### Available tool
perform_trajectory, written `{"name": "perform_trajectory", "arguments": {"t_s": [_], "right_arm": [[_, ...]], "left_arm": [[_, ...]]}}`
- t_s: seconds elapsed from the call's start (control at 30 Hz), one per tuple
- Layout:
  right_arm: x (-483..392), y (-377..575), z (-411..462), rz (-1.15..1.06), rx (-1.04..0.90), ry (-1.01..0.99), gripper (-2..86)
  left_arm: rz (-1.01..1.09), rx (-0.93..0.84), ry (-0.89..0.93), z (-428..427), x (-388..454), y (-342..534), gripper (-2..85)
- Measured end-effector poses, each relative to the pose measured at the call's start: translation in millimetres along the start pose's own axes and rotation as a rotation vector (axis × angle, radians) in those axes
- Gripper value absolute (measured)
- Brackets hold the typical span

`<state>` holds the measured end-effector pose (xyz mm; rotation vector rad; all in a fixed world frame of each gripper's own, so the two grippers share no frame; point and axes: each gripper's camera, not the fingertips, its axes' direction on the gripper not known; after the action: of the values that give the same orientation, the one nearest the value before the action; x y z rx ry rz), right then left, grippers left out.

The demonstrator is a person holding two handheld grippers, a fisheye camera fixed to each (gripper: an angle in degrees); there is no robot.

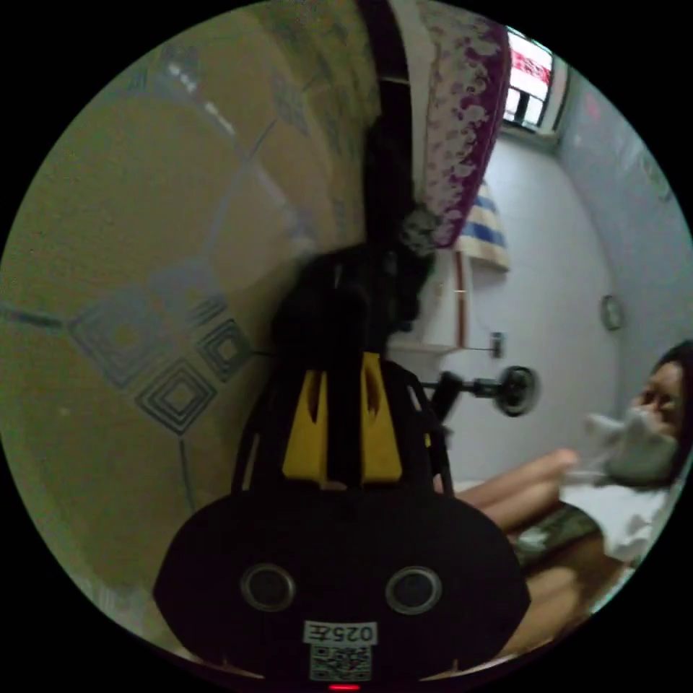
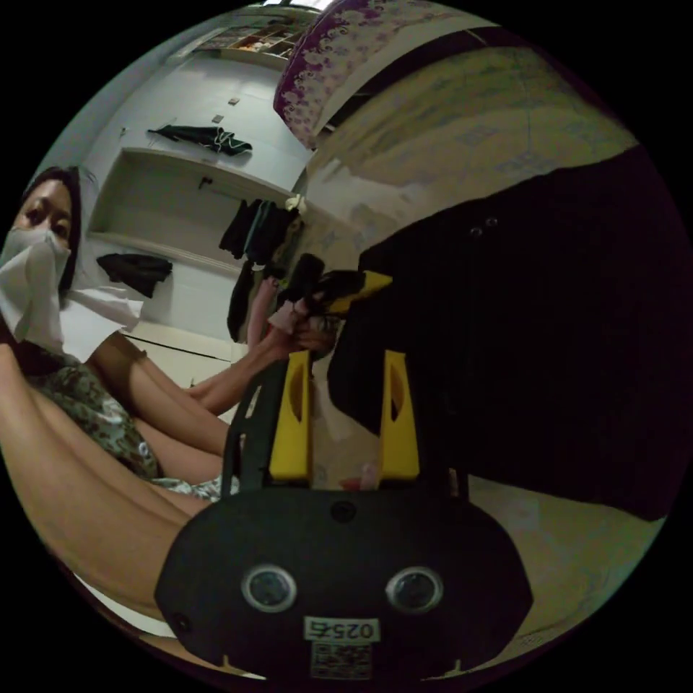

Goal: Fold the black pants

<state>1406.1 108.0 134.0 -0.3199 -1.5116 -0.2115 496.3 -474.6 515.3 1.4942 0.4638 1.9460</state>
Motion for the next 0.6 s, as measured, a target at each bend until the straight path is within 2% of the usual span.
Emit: {"name": "perform_trajectory", "arguments": {"t_s": [0.07,0.13,0.23,0.3,0.33,0.37,0.4,0.5,0.6], "right_arm": [[7,16,-22,0.050,0.051,-0.065,15.5],[20,35,-48,0.137,0.106,-0.129,18.4],[57,74,-94,0.383,0.275,-0.334,25.9],[97,106,-112,0.540,0.501,-0.639,29.8],[108,112,-113,0.554,0.565,-0.726,30.2],[131,120,-111,0.587,0.688,-0.894,30.7],[148,122,-110,0.563,0.821,-1.023,30.8],[176,105,-115,0.475,1.017,-1.146,29.5],[197,65,-123,0.402,1.018,-1.214,29.0]], "left_arm": [[0.027,-0.005,0.174,-12,4,0,5.2],[0.124,-0.024,0.228,-20,24,-3,4.8],[0.258,-0.098,0.305,-26,71,-17,4.0],[0.300,-0.146,0.437,-26,105,-30,3.8],[0.301,-0.155,0.471,-25,112,-33,3.8],[0.305,-0.166,0.542,-25,127,-37,3.9],[0.313,-0.166,0.612,-26,140,-37,4.0],[0.361,-0.163,0.774,-43,166,-28,4.2],[0.430,-0.153,0.891,-81,181,-10,4.2]]}}
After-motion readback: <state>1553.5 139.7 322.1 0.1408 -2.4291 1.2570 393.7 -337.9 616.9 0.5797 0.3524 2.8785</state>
